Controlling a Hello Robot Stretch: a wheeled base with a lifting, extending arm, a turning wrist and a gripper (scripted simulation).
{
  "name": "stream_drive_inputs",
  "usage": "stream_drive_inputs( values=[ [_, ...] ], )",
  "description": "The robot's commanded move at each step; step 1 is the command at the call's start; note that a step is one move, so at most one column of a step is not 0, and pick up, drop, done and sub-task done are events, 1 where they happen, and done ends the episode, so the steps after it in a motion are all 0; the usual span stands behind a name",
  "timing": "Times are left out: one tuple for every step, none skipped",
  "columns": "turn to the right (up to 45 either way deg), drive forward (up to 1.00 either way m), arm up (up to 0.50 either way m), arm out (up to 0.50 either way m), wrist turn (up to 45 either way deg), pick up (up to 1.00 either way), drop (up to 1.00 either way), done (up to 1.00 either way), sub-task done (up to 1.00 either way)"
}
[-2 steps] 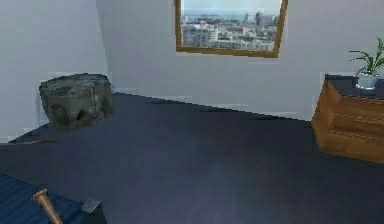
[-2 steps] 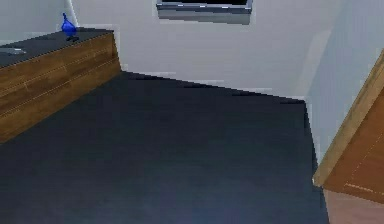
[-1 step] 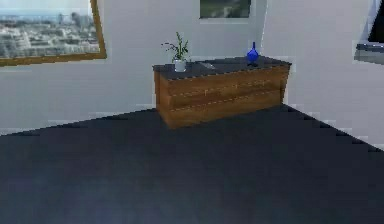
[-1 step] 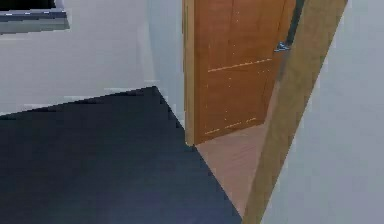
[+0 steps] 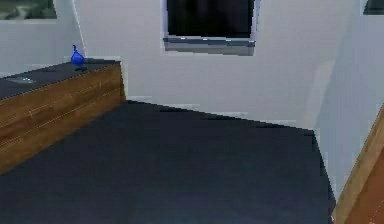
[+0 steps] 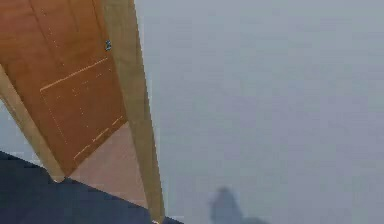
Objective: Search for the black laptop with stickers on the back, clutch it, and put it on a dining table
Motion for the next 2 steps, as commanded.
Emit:
stream_drive_inputs(
  values=[
    [33.0, 0.00, 0.00, 0.00, 0.0, 0.00, 0.00, 0.00, 0.00],
    [0.0, 0.10, 0.00, 0.00, 0.0, 0.00, 0.00, 0.00, 0.00]
  ],
)
